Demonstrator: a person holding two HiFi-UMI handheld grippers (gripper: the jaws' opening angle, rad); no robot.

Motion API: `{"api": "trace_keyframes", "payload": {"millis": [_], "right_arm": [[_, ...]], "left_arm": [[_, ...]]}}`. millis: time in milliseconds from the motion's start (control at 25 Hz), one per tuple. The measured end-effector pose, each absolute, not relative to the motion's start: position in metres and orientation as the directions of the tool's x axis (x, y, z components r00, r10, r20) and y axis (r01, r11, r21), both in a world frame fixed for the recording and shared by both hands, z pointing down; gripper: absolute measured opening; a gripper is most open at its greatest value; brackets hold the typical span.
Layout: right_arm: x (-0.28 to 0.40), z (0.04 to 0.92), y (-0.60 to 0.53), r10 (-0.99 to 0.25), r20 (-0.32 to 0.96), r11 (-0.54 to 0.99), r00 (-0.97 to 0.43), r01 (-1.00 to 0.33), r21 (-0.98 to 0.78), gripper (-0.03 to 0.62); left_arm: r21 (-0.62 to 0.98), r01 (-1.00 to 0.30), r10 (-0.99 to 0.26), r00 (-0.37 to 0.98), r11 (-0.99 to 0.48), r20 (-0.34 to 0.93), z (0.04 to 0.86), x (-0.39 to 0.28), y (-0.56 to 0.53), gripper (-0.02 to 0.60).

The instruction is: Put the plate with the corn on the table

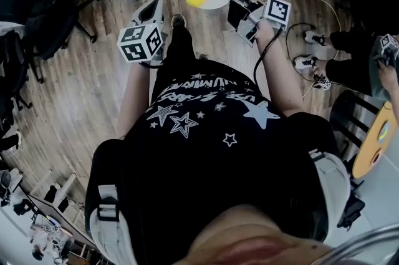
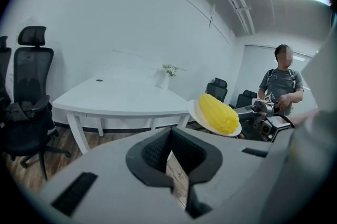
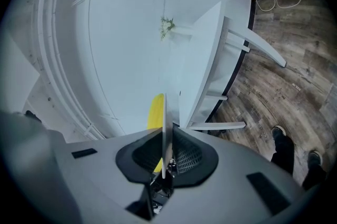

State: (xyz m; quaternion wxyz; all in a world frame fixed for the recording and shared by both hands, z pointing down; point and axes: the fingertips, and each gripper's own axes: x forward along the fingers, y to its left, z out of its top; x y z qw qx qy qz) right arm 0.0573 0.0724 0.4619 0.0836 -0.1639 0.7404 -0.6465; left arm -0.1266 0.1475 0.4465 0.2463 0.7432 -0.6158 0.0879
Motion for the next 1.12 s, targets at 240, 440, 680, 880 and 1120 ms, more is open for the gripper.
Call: {"api": "trace_keyframes", "payload": {"millis": [240,440,680,880,1120], "right_arm": [[0.033,0.468,0.016,-0.368,0.102,0.107,-0.924,-0.151,-0.983,0.037],[-0.001,0.471,-0.043,-0.382,0.098,0.108,-0.919,-0.150,-0.983,0.037],[-0.042,0.459,-0.103,-0.413,0.082,0.117,-0.907,-0.142,-0.983,0.037],[-0.058,0.461,-0.134,-0.455,0.075,0.105,-0.887,-0.138,-0.985,0.037],[-0.069,0.465,-0.174,-0.494,0.102,0.103,-0.864,-0.175,-0.979,0.037]], "left_arm": [[0.265,-0.952,-0.866,0.261,-0.157,0.427,0.452,-0.150,0.082,0.005],[0.275,-0.944,-0.855,0.291,-0.183,0.430,0.460,-0.182,0.016,0.005],[0.275,-0.937,-0.849,0.319,-0.216,0.421,0.453,-0.226,-0.050,0.005],[0.285,-0.925,-0.838,0.356,-0.252,0.413,0.456,-0.241,-0.086,0.005],[0.299,-0.900,-0.805,0.422,-0.317,0.417,0.463,-0.252,-0.133,0.005]]}}
